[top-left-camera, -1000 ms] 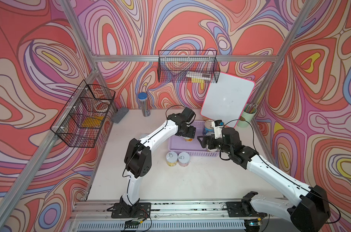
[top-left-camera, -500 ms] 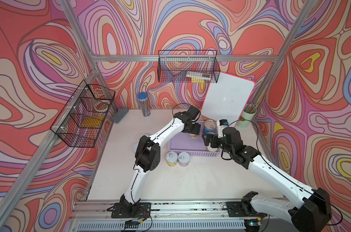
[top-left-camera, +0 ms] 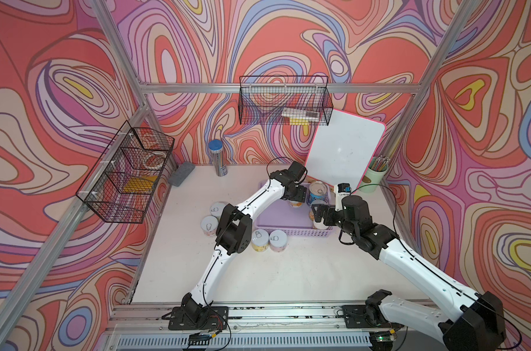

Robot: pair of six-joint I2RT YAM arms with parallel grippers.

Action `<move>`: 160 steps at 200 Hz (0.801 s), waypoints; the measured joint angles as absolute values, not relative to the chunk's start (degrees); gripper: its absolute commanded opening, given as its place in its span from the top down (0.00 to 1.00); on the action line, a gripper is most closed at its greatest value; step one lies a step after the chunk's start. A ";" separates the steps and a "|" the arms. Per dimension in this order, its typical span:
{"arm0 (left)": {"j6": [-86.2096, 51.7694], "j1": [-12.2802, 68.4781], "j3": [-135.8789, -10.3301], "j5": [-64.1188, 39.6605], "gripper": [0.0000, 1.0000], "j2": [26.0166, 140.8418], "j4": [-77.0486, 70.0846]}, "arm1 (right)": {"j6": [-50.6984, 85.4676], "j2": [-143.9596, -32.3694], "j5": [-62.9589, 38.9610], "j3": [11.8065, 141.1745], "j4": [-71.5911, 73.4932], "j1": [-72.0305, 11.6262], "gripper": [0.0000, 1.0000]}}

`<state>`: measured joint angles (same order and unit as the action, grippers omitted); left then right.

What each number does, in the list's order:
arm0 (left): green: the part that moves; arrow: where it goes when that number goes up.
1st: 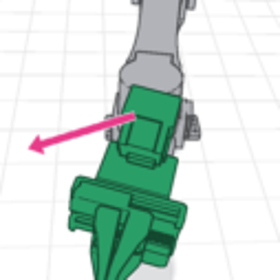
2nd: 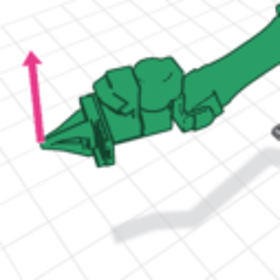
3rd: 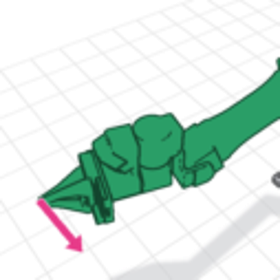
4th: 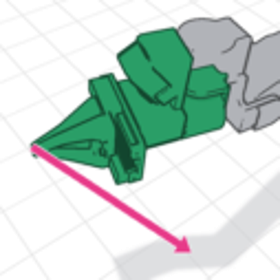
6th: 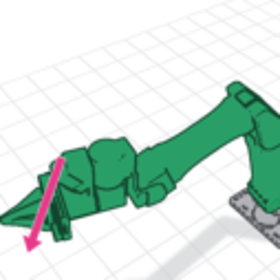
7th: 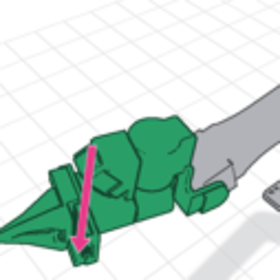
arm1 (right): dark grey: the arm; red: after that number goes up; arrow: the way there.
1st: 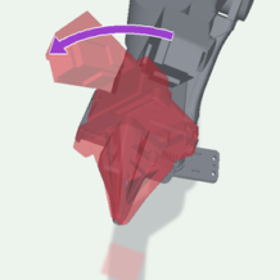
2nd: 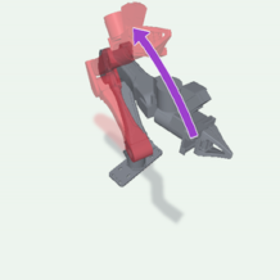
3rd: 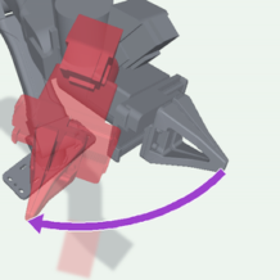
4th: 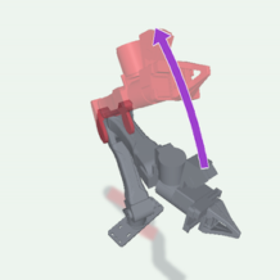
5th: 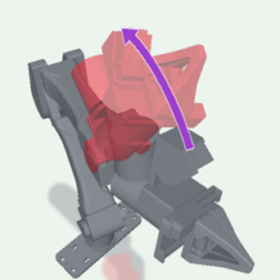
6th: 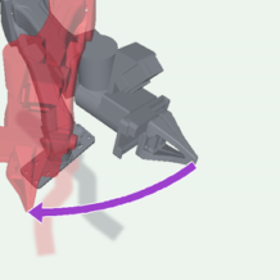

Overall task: Put the canned food in the basket
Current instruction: Place the canned food in the basket.

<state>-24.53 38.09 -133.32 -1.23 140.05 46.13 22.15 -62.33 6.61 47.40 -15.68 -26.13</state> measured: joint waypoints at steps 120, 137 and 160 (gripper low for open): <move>-27.51 38.09 -136.16 -1.26 0.57 145.25 41.08 | 22.17 -60.42 4.03 46.50 -14.96 -25.04 0.02; -28.10 38.00 -136.25 -1.32 0.51 145.38 40.71 | 22.20 -60.42 4.01 46.24 -14.96 -25.04 0.02; -28.53 37.98 -136.66 -1.28 0.39 145.69 40.69 | 22.50 -60.42 4.01 45.58 -15.00 -25.04 0.02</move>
<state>-28.53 37.98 -136.66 -1.28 145.69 40.69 22.50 -60.42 4.01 45.58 -15.00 -25.04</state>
